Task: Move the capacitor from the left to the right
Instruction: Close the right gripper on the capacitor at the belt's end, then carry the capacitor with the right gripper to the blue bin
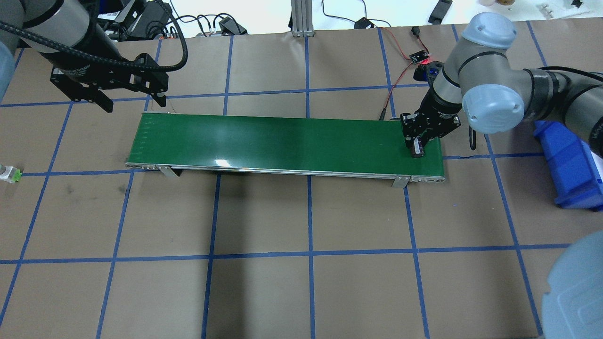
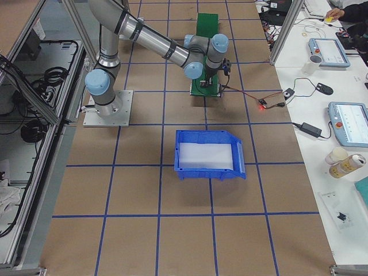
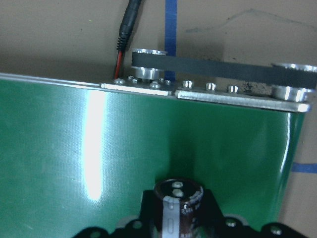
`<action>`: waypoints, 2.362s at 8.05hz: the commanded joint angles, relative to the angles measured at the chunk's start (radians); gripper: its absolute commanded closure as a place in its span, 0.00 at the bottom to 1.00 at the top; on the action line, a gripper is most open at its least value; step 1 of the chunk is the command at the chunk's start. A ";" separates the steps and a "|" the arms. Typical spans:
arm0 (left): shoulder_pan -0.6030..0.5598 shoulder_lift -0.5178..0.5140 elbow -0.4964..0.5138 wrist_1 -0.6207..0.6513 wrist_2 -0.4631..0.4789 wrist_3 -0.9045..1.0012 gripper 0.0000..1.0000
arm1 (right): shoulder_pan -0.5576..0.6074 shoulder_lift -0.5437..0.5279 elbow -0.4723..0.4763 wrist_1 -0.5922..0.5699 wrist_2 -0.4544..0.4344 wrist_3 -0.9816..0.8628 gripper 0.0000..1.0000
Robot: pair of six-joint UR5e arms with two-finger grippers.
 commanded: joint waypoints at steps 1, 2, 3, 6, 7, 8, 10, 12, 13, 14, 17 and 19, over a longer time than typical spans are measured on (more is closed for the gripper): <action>0.000 0.002 0.002 0.000 -0.008 -0.001 0.00 | -0.003 -0.014 -0.060 0.042 -0.069 -0.006 1.00; 0.000 0.002 0.000 0.000 -0.020 -0.001 0.00 | -0.009 -0.014 -0.147 0.116 -0.116 -0.021 1.00; 0.000 0.002 0.002 0.000 -0.018 -0.001 0.00 | -0.018 -0.016 -0.196 0.148 -0.149 -0.085 1.00; 0.000 0.002 0.002 0.000 -0.017 0.001 0.00 | -0.275 -0.074 -0.210 0.141 -0.199 -0.556 1.00; 0.001 0.002 0.002 0.000 -0.017 0.001 0.00 | -0.358 -0.070 -0.214 0.126 -0.200 -0.728 1.00; 0.002 0.002 0.002 0.000 -0.017 0.001 0.00 | -0.426 -0.063 -0.215 0.095 -0.219 -0.837 1.00; 0.002 0.002 0.000 0.000 -0.017 0.001 0.00 | -0.542 -0.010 -0.195 -0.004 -0.227 -1.107 1.00; 0.001 0.002 0.002 0.000 -0.017 0.001 0.00 | -0.603 0.062 -0.142 -0.165 -0.216 -1.252 1.00; 0.002 0.002 0.002 0.000 -0.017 0.001 0.00 | -0.610 0.088 -0.116 -0.215 -0.185 -1.269 1.00; 0.002 0.002 0.002 0.000 -0.017 0.001 0.00 | -0.621 0.119 -0.111 -0.229 -0.181 -1.289 0.99; 0.000 0.000 0.000 0.000 -0.017 0.001 0.00 | -0.641 0.121 -0.111 -0.220 -0.147 -1.287 0.00; 0.000 0.000 -0.002 0.000 -0.018 0.001 0.00 | -0.635 0.028 -0.111 -0.156 -0.142 -1.256 0.00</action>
